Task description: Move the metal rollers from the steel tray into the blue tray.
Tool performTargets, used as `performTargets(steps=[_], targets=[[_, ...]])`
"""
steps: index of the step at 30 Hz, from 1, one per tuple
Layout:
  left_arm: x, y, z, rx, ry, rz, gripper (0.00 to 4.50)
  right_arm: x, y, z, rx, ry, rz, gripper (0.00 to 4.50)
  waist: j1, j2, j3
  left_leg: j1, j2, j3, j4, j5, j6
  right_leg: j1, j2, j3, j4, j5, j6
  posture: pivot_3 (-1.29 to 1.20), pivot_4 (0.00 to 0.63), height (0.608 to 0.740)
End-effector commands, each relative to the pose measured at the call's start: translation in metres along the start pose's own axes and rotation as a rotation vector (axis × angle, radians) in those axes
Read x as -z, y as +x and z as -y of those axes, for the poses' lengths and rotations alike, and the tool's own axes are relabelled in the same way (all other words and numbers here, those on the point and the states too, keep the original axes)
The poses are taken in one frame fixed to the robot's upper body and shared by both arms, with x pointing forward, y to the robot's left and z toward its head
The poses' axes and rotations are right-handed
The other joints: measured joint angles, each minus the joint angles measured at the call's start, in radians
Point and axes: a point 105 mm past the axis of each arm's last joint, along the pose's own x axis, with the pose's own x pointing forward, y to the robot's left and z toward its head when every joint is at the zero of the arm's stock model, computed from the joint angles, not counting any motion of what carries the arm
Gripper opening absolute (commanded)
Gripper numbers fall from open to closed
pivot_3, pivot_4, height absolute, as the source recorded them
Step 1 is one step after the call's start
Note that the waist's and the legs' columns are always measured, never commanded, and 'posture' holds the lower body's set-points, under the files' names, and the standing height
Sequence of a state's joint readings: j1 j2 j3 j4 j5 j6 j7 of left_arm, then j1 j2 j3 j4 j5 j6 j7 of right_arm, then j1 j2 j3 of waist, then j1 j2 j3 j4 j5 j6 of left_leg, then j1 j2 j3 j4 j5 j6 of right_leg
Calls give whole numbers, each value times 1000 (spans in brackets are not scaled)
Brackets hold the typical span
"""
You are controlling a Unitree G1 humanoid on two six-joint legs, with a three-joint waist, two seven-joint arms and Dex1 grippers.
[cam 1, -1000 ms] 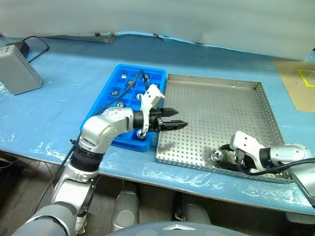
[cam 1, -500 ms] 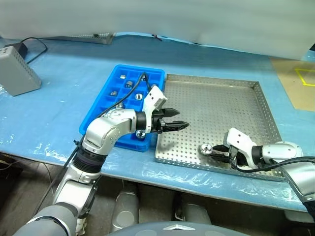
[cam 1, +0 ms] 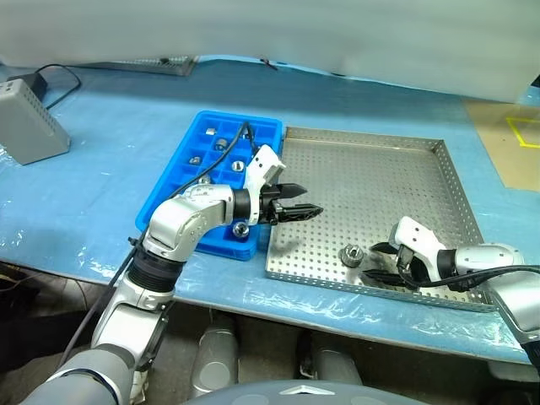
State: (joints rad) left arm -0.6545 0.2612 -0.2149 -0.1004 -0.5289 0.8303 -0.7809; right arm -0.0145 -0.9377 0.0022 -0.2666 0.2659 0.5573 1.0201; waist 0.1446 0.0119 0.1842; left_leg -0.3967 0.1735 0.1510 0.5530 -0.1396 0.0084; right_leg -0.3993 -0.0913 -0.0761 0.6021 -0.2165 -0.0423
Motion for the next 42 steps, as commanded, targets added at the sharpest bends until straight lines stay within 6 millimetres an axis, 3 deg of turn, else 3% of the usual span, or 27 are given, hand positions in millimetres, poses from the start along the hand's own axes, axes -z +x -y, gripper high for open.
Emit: performTargets(steps=[1, 5, 10, 19, 22, 25, 33, 36, 38, 42], targets=[[-13, -7, 0, 19, 38, 72, 3356, -29, 1, -3, -9, -15, 109, 3286, -3, 0, 0, 0, 0, 0, 0, 0, 0, 0, 0, 0, 0, 0, 0, 71, 150, 740], [-17, -6, 9, 66, 62, 98, 3356, -40, 12, -9, -28, -22, 139, 3286, -11, 1, 0, 0, 0, 0, 0, 0, 0, 0, 0, 0, 0, 0, 0, 62, 150, 740], [-22, -8, 12, 88, 58, 119, 3356, -32, 23, -11, -31, -41, 97, 3286, -12, 1, 0, -2, -1, 0, 0, 0, 0, -1, -1, 0, 0, 1, -1, 55, 150, 740], [-23, -14, -3, 16, 76, 96, 3356, -32, 30, -9, -11, -16, 129, 3286, -18, 0, 0, -2, 0, 0, 0, 0, 0, -1, -1, 0, 0, 0, 0, 71, 150, 740], [-24, -16, -7, -6, 77, 96, 3356, -32, 32, -12, -34, -29, 133, 2653, -18, 0, 0, -2, 0, 0, 0, 0, 0, -2, -1, 0, 0, 0, 0, 78, 150, 740], [-24, -19, -12, -23, 69, 87, 3356, -34, 33, -12, -29, -33, 135, 1659, -18, 0, 0, -2, 0, 0, 0, 0, 0, -2, -1, 0, 0, 1, -1, 92, 150, 740], [-16, -27, -21, -74, 63, 62, 3356, -41, 32, 0, 2, -53, 143, 1627, -16, 1, 0, -2, 0, 0, 0, 0, 0, -2, -1, 0, 0, 0, -1, 127, 150, 740], [-16, -30, -22, -83, 66, 62, 3356, -57, 28, 3, 9, -54, 197, 1627, -16, 0, 0, -2, 0, 0, 0, 0, 0, -2, -1, 0, 0, 1, -3, 143, 150, 740], [-18, -31, -19, -79, 67, 74, 3356, -79, 20, 5, 17, -66, 271, 1627, -15, 1, 0, -2, 0, 0, 0, 0, 0, -3, -1, 0, 1, 3, -5, 162, 150, 740], [-22, -34, -15, -87, 85, 90, 3356, -96, 14, 0, -3, -106, 313, 1627, -8, 1, 0, -4, 0, -1, 0, 0, 0, -4, -1, 0, 1, 3, -6, 194, 150, 740]])
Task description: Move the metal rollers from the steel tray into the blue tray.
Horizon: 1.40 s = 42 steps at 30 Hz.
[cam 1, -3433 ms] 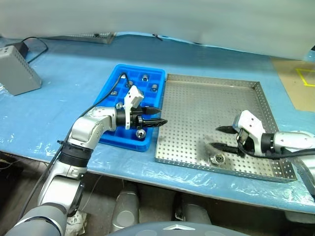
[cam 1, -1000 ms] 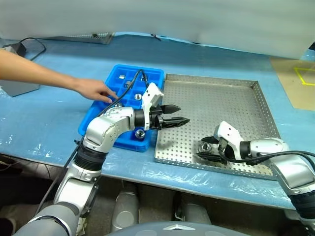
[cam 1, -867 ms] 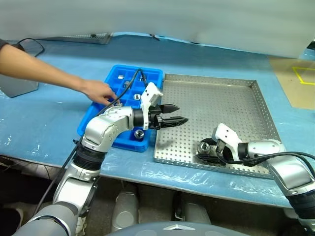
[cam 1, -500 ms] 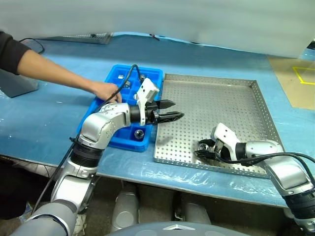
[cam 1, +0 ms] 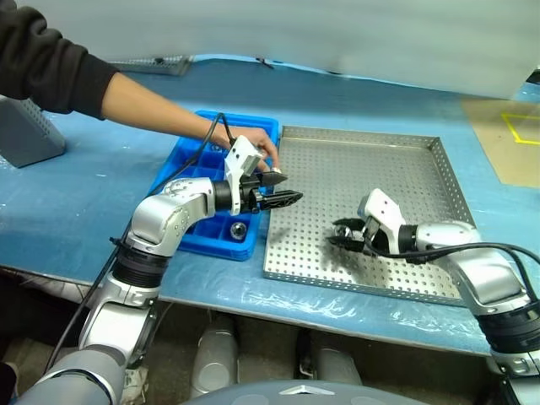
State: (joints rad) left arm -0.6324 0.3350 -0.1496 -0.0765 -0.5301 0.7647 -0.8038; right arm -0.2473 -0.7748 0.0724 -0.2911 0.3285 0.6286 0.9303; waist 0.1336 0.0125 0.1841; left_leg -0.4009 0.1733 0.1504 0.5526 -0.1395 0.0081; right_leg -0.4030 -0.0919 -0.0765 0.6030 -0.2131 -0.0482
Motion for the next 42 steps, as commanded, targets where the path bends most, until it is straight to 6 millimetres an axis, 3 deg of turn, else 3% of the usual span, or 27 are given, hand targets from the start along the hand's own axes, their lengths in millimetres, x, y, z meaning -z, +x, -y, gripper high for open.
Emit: performTargets(steps=[1, 8, 12, 26, 35, 42], targets=[[-19, -8, 6, -3, 58, 57, 3356, -26, -5, -7, -26, -74, 66, 1627, 6, 0, 0, 0, 0, 0, 0, 0, 0, 0, 0, 0, 0, 0, 0, 198, 150, 740], [-17, -16, 5, -39, 74, 41, 3356, -38, -2, -9, -45, -111, 75, 1627, 22, 0, 0, 0, 0, 0, 0, 0, 0, 0, 0, 0, 0, 0, 0, 232, 150, 740], [-24, -60, 1, -82, 87, 52, 3356, -55, 7, -9, -67, -145, 120, 1627, 14, 0, 0, 0, 1, 0, 0, 1, -1, -2, 0, 0, 2, 0, 0, 252, 150, 740], [2, -115, 2, -322, 55, 30, 3356, -101, 80, -27, -310, -245, 247, 1627, 58, 0, 0, -2, 2, -2, -5, 3, -5, -6, 1, -1, 3, 0, -3, 537, 150, 740], [3, -142, 17, -518, 59, 63, 3356, -114, 118, -26, -371, -303, 282, 1627, 153, -1, 1, -2, 2, -3, -5, 3, -5, -6, 1, -1, 4, -1, -4, 687, 150, 740], [-3, -151, 7, -584, 79, 71, 3356, -120, 154, -20, -314, -332, 281, 1627, 224, 0, 1, -1, 2, -3, -7, 2, -6, -7, 2, 1, 4, -2, -2, 683, 150, 740]])
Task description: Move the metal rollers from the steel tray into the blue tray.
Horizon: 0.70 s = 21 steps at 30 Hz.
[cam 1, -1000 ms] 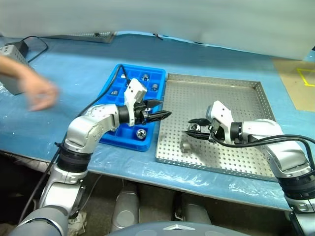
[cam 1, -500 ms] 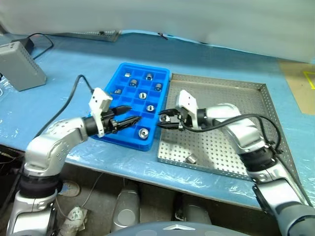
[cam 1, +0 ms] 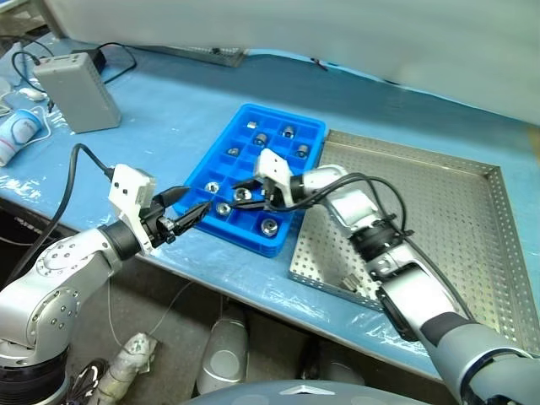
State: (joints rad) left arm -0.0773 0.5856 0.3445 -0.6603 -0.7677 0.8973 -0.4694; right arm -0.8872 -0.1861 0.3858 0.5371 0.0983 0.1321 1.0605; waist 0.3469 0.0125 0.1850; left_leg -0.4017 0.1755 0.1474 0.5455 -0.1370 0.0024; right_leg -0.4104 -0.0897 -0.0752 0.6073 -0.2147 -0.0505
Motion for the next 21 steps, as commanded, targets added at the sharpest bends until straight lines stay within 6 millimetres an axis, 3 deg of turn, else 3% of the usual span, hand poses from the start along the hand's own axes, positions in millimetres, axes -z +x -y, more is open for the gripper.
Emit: performTargets(steps=[1, 6, 15, 21], targets=[[-14, -1, -3, -3, 42, 38, 3356, -1, 1, 16, 53, -46, -10, 1627, 22, 0, 0, 0, 0, 0, 0, 0, 0, 0, 0, 1, 0, 0, 0, 675, 150, 740], [-16, 6, -1, 34, 43, 31, 3356, 14, -10, 28, 115, -70, -57, 1627, 58, 0, 0, 0, -3, 0, 0, 0, 0, 0, 1, 6, 1, 0, 0, 633, 150, 740], [-20, 25, 2, 118, 44, 20, 3356, 14, -29, 39, 171, -65, -52, 1627, 51, 0, 0, -1, -2, 1, 0, 2, -3, -7, 4, 11, 7, 0, 0, 555, 150, 740], [-20, 30, 3, 149, 47, 7, 3356, 29, -26, 30, 173, -32, -67, 1627, 44, 0, 0, -2, -2, 2, 0, 2, -4, -10, 5, 13, 9, 1, -1, 536, 150, 740]])
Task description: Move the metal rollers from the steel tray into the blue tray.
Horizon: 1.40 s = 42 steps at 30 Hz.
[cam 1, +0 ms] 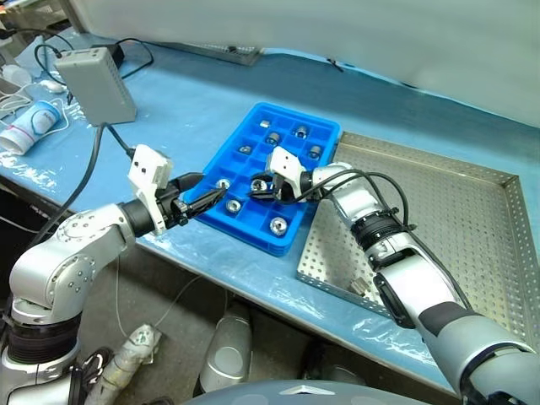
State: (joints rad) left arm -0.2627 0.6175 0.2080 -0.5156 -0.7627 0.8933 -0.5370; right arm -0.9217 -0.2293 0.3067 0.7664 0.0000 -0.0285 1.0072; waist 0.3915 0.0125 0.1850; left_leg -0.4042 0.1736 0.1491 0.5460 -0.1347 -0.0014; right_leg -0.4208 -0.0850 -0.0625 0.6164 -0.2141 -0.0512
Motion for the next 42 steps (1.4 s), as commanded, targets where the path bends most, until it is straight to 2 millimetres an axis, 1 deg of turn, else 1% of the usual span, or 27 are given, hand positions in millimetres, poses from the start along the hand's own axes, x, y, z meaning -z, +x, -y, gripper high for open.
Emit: performTargets(steps=[1, 2, 4, 6, 7, 8, 10, 11, 12, 14, 17, 19, 20, 21, 22, 23, 25, 27, 29, 31, 34, 38, 40, 42], targets=[[-10, -2, -4, 1, 39, 20, 3356, -6, 3, -2, 19, -23, 31, 1627, -1, 0, 0, 0, 0, 0, 0, 0, 0, 0, 0, 0, 0, 0, 0, 532, 150, 740], [-10, -2, -4, 4, 40, 19, 3356, -6, 3, -3, 21, -18, 40, 1627, -3, 0, 0, 0, 1, 0, 0, 0, 0, 0, 1, 0, 0, 0, 0, 528, 150, 740], [-11, 0, -3, 17, 42, 16, 3356, -6, 2, -2, 24, 4, 53, 2354, -13, 0, 0, 0, 1, 0, 0, 0, 0, 0, 2, 1, 0, 0, 0, 516, 150, 740], [-11, 2, -1, 33, 43, 14, 3356, -6, 1, -1, 31, 15, 44, 2901, -18, 0, 0, 0, 1, 0, 1, 0, -1, 0, 2, 1, 1, 0, 0, 494, 150, 740], [-11, 3, -1, 41, 44, 14, 3356, -6, 0, 2, 46, 24, 38, 3285, -20, 0, 0, 0, 2, 0, 1, 1, -1, 0, 2, 1, 1, 0, 0, 487, 150, 740], [-11, 6, -1, 54, 44, 12, 3356, -13, -5, 6, 70, 17, 64, 3584, -20, 0, 0, 0, 2, 0, 1, 1, -1, 0, 2, 1, 1, 0, 0, 469, 150, 740], [-12, 11, -1, 85, 40, 13, 3356, -28, -18, 10, 97, -8, 114, 3584, -21, 0, 0, 0, 2, 0, 1, 1, -2, 0, 2, 1, 2, -1, 1, 426, 150, 740], [-12, 14, -1, 103, 37, 14, 3356, -32, -26, 11, 104, -23, 122, 3584, -21, 0, 0, 0, 2, 0, 1, 1, -2, 0, 3, 1, 2, -1, 1, 410, 150, 740], [-12, 16, 0, 116, 36, 14, 3356, -33, -31, 11, 108, -31, 121, 3584, -23, 0, 0, 0, 2, 0, 1, 1, -2, 0, 3, 2, 1, -2, 4, 387, 150, 740], [-10, 25, 2, 167, 29, 9, 3356, -34, -53, 8, 107, -48, 100, 3584, -26, 0, 0, 0, 2, 1, 2, 1, -2, 0, 5, 5, 2, -3, 5, 350, 150, 740], [-2, 40, 14, 300, 11, -16, 3356, -30, -92, -10, 56, -59, 21, 3584, -31, 0, 0, 0, 1, 1, 3, 1, -2, 1, 5, 8, 2, -2, 6, 262, 150, 740], [3, 52, 20, 354, 11, -26, 3356, -19, -115, -27, 18, -78, -79, 3584, -44, -1, 0, 0, 1, 1, 3, 1, -1, 1, 6, 9, 1, -2, 6, 211, 150, 740], [3, 57, 22, 369, 15, -24, 3356, -15, -123, -35, 5, -79, -117, 3584, -52, -1, 0, 0, 1, 1, 4, 1, -1, 1, 6, 10, 1, -2, 7, 181, 150, 740], [3, 62, 24, 383, 14, -20, 3356, -12, -131, -42, -6, -73, -145, 3584, -71, -1, 0, 0, 1, 1, 4, 1, -1, 1, 7, 10, 1, -2, 7, 162, 150, 740], [3, 65, 25, 391, 15, -16, 3356, -11, -135, -46, -12, -67, -159, 3584, -85, -1, 0, 0, 2, 2, 4, 1, -1, 1, 8, 11, 0, -2, 8, 162, 150, 740], [2, 70, 26, 405, 11, -8, 3356, -9, -141, -54, -20, -46, -172, 3584, -103, -1, 0, 0, 3, 2, 4, 1, -2, 1, 9, 11, 0, -2, 8, 124, 150, 740], [1, 78, 30, 433, 6, -3, 3356, -3, -149, -68, -32, -19, -207, 3584, -133, -1, -1, 1, 5, 2, 4, 2, -2, 1, 10, 11, 1, -2, 8, 105, 150, 740], [4, 82, 35, 461, 5, -8, 3356, 9, -157, -78, -43, -18, -274, 3584, -165, -1, -1, 1, 5, 2, 4, 2, -3, 1, 10, 10, 0, -3, 8, 90, 150, 740], [6, 83, 35, 473, 4, -14, 3356, 19, -165, -84, -49, -20, -334, 3584, -192, -1, -1, 1, 5, 3, 4, 2, -2, 1, 10, 10, 0, -3, 7, 85, 150, 740], [7, 83, 34, 473, 3, -14, 3356, 24, -172, -89, -67, -6, -361, 3584, -216, -1, -1, 1, 5, 3, 4, 2, -2, 1, 10, 10, -1, -3, 7, 84, 150, 740], [7, 83, 35, 475, -1, -14, 3356, 33, -177, -91, -80, -4, -388, 3584, -235, -1, -1, 1, 5, 3, 4, 2, -2, 1, 10, 10, -2, -3, 7, 89, 150, 740], [6, 83, 39, 474, -3, -14, 3356, 47, -171, -87, -70, -20, -393, 3584, -243, -1, -1, 1, 5, 3, 6, 1, 0, 2, 10, 9, -2, -2, 7, 111, 150, 740], [5, 82, 39, 465, -5, -11, 3356, 49, -165, -85, -67, -25, -374, 3584, -243, -1, -1, 0, 5, 3, 7, 0, 1, 3, 10, 9, -2, -2, 6, 120, 150, 740], [4, 80, 37, 456, -5, -13, 3356, 49, -158, -85, -78, -35, -357, 3584, -243, -1, -1, 0, 5, 3, 8, 0, 1, 3, 10, 8, -2, 0, 3, 134, 150, 740]])
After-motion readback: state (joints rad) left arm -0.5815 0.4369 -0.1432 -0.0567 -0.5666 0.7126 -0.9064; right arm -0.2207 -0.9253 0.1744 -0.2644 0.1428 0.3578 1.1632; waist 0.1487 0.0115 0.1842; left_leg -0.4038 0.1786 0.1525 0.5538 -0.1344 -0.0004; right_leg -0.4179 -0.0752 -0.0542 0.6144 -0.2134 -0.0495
